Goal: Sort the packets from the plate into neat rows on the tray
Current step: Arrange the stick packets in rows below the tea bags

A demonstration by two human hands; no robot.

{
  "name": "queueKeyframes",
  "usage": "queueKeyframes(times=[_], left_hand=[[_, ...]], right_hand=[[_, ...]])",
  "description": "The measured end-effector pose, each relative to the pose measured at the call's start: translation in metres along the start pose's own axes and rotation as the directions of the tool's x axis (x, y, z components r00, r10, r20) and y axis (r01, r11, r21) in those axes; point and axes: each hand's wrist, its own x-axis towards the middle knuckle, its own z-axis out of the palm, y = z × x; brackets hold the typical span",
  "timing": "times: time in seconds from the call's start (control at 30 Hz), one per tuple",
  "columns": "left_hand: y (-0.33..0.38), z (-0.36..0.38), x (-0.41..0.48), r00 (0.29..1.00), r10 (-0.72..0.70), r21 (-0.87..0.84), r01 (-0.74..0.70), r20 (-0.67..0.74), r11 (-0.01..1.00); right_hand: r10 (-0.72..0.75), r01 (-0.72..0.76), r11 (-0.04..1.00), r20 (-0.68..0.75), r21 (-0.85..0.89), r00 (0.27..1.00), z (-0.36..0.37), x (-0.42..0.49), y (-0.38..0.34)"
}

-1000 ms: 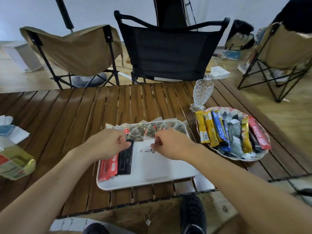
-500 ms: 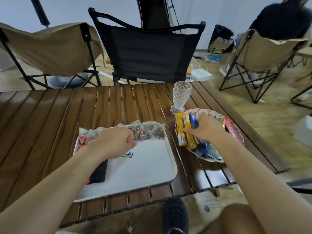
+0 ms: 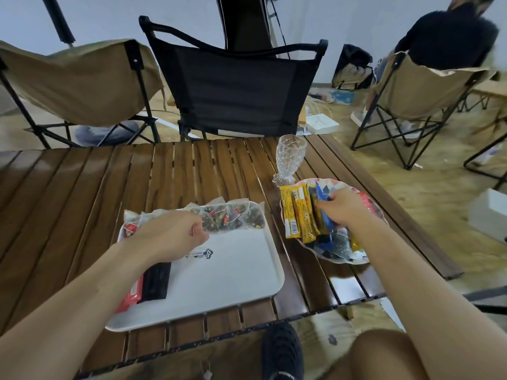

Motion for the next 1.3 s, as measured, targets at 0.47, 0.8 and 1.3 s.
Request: queueKeyframes(times=[0.47, 0.8, 1.3], left_hand=[[-0.052, -0.028, -0.037, 0.990, -0.143, -0.125, 0.141, -0.011, 0.982], [-0.101, -0.028, -0.066, 0.977, -0.211, -0.188, 0.202, -0.024, 0.961], [-0.103, -0.026, -0.066, 0.974, -0.225, -0.461, 0.204, 0.009, 0.864]], right_hand=[[-0.035, 0.060, 0.926, -0.074, 0.372, 0.997, -0.008, -0.017, -0.029], [-0.424, 0.249, 0.828, 0.271, 0.502, 0.864, 0.049, -0.087, -0.114], [-0.543, 0.338, 0.835, 0.545, 0.435, 0.639, 0.145, -0.174, -0.192]])
